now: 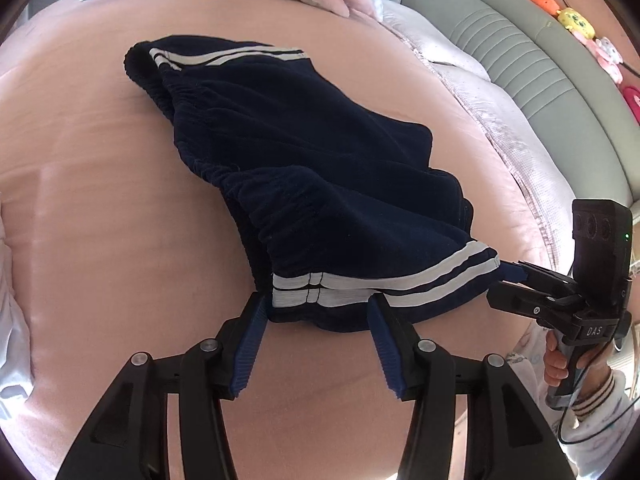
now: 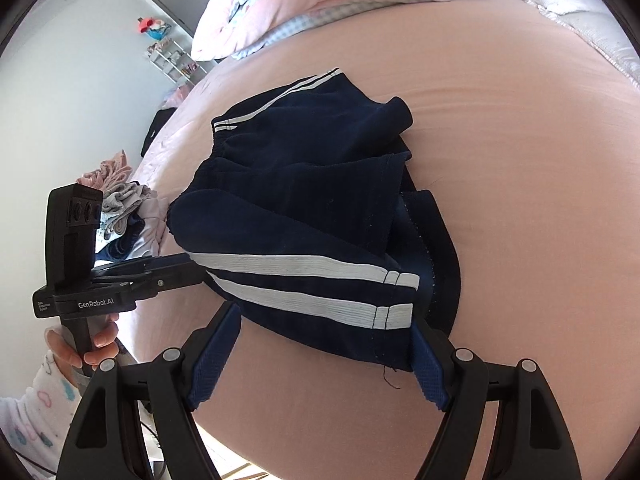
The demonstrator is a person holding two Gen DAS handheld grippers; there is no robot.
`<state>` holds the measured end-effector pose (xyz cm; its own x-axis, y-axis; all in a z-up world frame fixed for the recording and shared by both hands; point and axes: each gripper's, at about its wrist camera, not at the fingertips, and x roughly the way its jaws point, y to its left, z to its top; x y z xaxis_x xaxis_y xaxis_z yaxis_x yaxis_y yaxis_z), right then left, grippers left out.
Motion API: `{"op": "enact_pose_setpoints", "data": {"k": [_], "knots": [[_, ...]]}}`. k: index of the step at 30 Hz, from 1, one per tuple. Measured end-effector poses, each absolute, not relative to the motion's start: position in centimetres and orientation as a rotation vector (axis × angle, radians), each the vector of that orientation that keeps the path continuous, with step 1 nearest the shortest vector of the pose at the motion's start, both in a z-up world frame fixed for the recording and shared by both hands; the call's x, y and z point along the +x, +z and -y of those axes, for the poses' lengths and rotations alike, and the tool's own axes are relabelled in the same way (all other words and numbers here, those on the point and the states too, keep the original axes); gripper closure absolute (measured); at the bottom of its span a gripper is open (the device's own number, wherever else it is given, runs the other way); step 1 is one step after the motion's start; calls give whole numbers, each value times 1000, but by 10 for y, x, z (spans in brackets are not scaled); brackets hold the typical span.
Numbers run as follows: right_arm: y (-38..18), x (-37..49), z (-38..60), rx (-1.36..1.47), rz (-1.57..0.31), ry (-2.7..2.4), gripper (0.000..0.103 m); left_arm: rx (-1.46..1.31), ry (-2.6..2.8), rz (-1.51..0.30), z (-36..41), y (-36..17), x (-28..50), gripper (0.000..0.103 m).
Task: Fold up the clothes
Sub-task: 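Lift the waistband edge with the left gripper and fold it over the pants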
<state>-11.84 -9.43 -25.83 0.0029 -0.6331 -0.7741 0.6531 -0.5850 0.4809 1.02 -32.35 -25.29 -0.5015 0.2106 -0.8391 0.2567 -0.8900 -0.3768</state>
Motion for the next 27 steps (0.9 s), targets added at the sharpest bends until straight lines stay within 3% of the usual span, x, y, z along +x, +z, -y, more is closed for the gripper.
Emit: {"op": "enact_pose_setpoints", "data": {"k": [7, 13, 17, 22, 27], "knots": [[-259, -118, 91, 1340, 25, -1719, 24, 1576, -2698, -652, 320, -251, 5, 52], [-254, -119, 88, 1322, 89, -1675, 24, 1592, -2823, -723, 328, -245, 5, 52], [-253, -118, 92, 1330, 101, -1618, 24, 1662, -2866, -733, 330, -247, 5, 33], [-258, -114, 98, 1349, 32, -1624, 24, 1733, -2837, -638, 325, -257, -3, 33], [-267, -119, 96, 1383, 52, -1669, 24, 1707, -2820, -768, 330, -260, -9, 33]]}}
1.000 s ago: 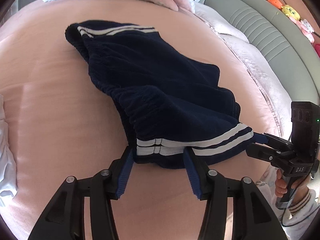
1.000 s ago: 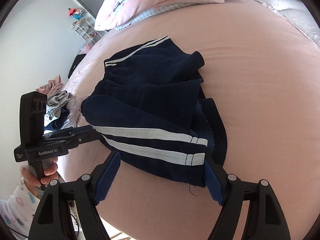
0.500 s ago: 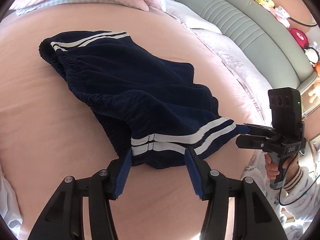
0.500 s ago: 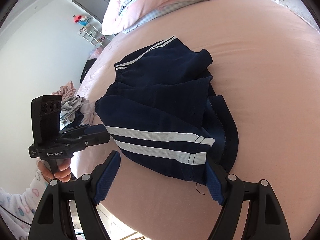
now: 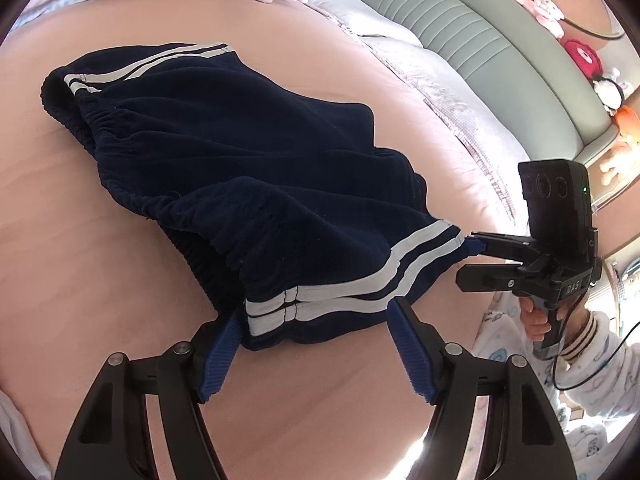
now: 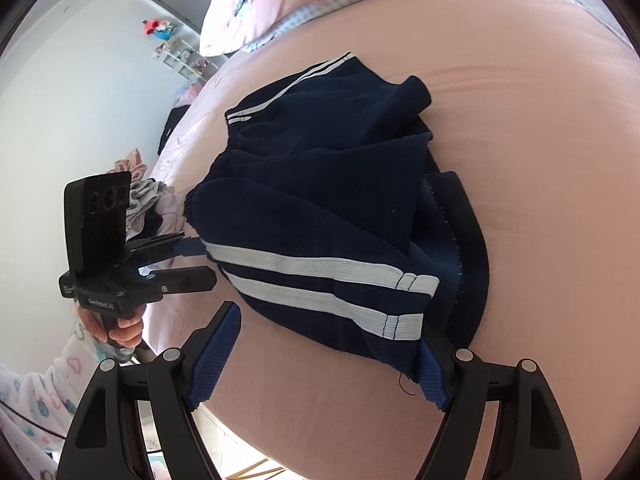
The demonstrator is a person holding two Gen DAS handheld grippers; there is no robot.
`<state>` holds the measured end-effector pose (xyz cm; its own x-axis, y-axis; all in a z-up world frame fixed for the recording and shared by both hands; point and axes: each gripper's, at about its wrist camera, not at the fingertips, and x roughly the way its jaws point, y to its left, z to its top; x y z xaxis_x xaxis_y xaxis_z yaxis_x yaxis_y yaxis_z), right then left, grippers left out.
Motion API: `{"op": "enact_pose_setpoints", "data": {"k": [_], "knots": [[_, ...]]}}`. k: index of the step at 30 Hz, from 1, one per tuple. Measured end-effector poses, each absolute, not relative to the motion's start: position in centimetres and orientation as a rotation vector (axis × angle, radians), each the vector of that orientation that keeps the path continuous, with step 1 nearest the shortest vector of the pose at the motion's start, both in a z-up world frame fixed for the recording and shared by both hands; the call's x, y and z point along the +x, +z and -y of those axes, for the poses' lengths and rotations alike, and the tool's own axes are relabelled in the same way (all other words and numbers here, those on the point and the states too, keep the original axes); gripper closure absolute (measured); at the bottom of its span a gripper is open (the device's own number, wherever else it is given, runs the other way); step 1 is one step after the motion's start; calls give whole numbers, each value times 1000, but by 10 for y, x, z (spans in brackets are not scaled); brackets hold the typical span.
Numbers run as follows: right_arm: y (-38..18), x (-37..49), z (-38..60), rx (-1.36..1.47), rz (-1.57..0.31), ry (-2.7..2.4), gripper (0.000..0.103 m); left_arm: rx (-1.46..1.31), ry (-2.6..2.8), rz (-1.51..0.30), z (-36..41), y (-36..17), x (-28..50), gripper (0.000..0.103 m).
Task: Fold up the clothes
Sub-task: 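Lift the waistband edge with the left gripper and fold it over the pants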
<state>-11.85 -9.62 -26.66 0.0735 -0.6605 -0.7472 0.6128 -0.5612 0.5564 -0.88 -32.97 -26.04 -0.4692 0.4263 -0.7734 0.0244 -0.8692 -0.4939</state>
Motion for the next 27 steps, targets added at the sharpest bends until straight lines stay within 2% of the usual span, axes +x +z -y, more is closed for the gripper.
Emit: {"op": "enact_pose_setpoints", "data": {"k": [7, 9, 11, 12, 16, 23, 27], "knots": [[-277, -122, 94, 1404, 157, -1739, 25, -1404, 2357, 1028, 342, -282, -14, 33], [-284, -124, 89, 1429, 222, -1766, 33, -1362, 2325, 1178, 346, -293, -14, 33], [-291, -126, 79, 1455, 345, -1803, 49, -1285, 2304, 1344, 354, -300, -8, 33], [-294, -126, 74, 1463, 409, -1811, 49, -1264, 2293, 1395, 356, -302, -7, 33], [-298, -131, 68, 1476, 447, -1796, 58, -1284, 2324, 1416, 349, -299, -8, 33], [-297, -136, 62, 1475, 498, -1716, 56, -1369, 2381, 1381, 326, -284, -5, 33], [-288, -129, 68, 1438, 441, -1652, 55, -1370, 2401, 1362, 321, -274, 7, 39]]}}
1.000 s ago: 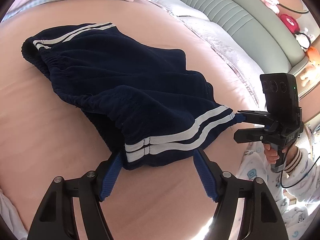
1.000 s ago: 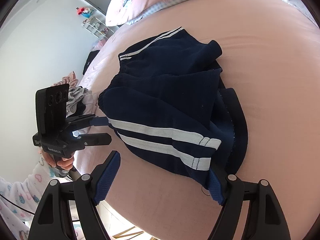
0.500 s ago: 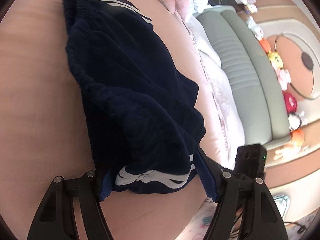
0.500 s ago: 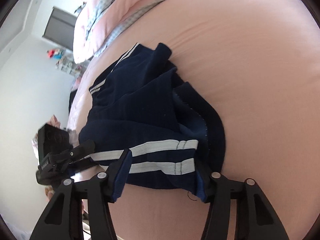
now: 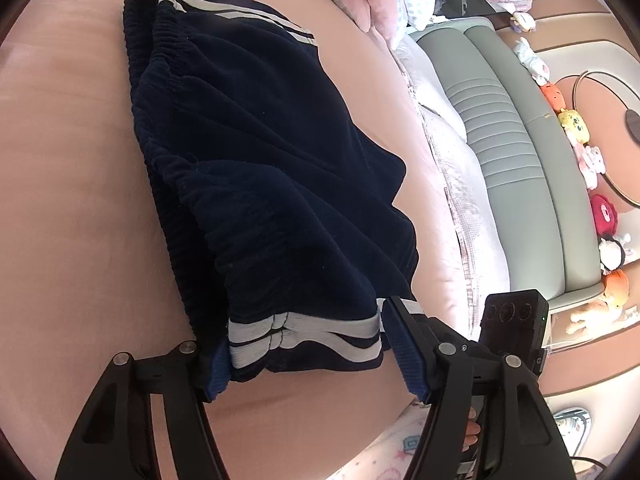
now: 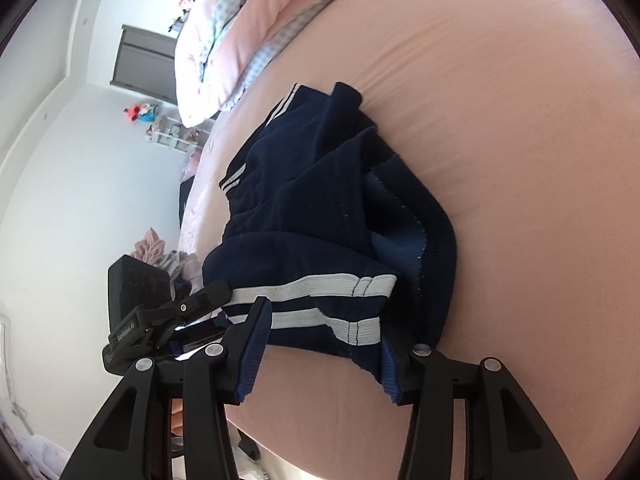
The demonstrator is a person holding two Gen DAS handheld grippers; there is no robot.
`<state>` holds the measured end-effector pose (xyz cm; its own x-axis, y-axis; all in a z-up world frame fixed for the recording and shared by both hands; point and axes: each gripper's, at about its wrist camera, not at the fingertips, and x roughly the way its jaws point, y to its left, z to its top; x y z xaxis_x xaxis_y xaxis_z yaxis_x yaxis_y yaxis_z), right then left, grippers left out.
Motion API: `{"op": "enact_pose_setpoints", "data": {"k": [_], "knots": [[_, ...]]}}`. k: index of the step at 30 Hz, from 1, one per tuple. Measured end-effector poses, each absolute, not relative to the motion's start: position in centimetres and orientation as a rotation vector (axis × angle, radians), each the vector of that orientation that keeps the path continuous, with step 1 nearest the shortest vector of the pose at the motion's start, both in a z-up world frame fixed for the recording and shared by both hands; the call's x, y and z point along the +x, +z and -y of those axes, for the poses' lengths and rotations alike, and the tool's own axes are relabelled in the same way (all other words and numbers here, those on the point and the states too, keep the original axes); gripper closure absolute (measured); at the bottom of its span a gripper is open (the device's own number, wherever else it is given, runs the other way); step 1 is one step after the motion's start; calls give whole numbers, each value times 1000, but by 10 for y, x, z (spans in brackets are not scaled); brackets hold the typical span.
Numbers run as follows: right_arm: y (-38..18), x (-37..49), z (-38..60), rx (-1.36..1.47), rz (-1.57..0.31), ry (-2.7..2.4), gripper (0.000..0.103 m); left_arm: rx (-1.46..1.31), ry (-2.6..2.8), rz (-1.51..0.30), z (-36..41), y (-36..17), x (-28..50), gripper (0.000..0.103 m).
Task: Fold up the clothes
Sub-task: 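Lift the waistband edge with the left gripper and fold it over the pants, then lower the folded navy pants onto the sheet and open both grippers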
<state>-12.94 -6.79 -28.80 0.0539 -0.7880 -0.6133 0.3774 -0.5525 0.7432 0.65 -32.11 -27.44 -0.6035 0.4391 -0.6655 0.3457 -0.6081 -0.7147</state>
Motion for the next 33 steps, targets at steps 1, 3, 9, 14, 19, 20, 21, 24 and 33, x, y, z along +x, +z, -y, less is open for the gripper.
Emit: {"op": "enact_pose_setpoints", "data": {"k": [1, 3, 9, 14, 19, 20, 21, 24, 33], "knots": [[-286, -127, 70, 1435, 414, -1657, 56, -1354, 2408, 1359, 322, -273, 9, 40], [-285, -126, 74, 1441, 379, -1659, 56, -1307, 2432, 1329, 321, -267, 13, 40], [-290, -137, 66, 1476, 492, -1675, 78, -1307, 2442, 1247, 318, -263, 15, 49], [-285, -135, 69, 1472, 500, -1650, 94, -1419, 2440, 1256, 320, -273, 19, 85], [-273, -126, 77, 1434, 441, -1612, 96, -1475, 2342, 1349, 326, -278, 23, 88], [-269, -123, 79, 1421, 426, -1605, 96, -1491, 2341, 1344, 327, -276, 23, 88], [-265, -121, 82, 1409, 410, -1598, 96, -1504, 2362, 1309, 326, -272, 23, 88], [-255, -115, 84, 1378, 380, -1588, 96, -1567, 2413, 1209, 324, -260, 21, 90], [-235, -102, 70, 1338, 406, -1505, 96, -1594, 2398, 1221, 333, -239, 31, 91]]}}
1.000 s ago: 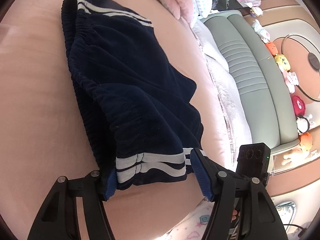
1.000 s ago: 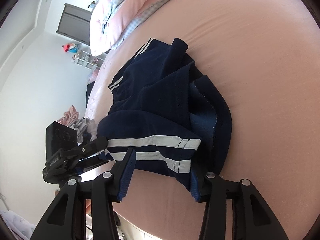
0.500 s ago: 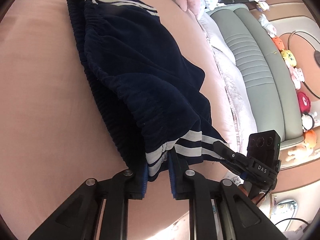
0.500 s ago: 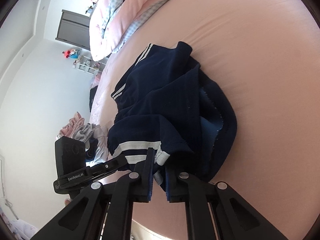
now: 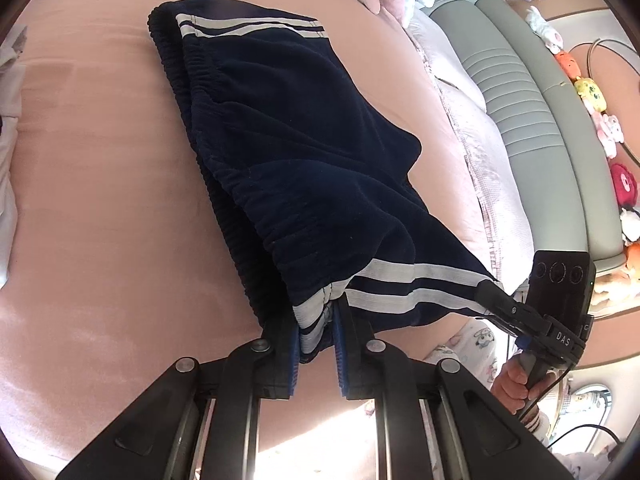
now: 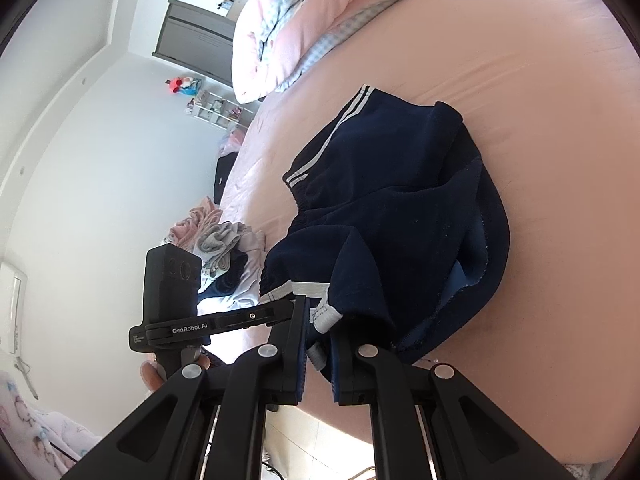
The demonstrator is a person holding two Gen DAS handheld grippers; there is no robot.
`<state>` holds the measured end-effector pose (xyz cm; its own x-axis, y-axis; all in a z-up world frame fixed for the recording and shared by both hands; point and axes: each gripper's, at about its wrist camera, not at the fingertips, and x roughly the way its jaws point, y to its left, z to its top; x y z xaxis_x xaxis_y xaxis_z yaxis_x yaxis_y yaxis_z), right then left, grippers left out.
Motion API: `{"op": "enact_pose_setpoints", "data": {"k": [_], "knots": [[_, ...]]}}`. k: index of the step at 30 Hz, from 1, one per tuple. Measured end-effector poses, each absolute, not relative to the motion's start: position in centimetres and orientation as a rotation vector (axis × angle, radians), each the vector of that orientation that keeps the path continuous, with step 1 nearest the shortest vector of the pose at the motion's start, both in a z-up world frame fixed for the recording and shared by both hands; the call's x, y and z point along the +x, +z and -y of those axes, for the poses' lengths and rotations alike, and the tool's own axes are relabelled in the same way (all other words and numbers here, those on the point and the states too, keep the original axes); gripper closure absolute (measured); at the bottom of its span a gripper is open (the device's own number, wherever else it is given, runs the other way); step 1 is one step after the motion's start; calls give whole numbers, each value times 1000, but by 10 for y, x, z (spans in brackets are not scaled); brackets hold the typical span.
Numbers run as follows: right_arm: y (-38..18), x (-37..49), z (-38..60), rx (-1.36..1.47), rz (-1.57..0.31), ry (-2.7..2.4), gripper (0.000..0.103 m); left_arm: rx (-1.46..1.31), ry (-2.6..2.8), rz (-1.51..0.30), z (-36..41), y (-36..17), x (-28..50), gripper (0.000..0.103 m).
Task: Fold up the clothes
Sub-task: 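Lower the folded navy pants onto the sheet and open both grippers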
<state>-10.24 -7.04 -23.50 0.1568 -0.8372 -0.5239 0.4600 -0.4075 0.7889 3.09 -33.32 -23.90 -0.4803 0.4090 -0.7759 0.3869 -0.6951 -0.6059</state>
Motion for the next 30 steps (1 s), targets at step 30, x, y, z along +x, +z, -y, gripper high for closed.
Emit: {"op": "enact_pose_setpoints", "data": {"k": [30], "knots": [[-238, -42, 96, 1474, 102, -1532, 96, -1773, 2440, 934, 331, -232, 69, 91]]}}
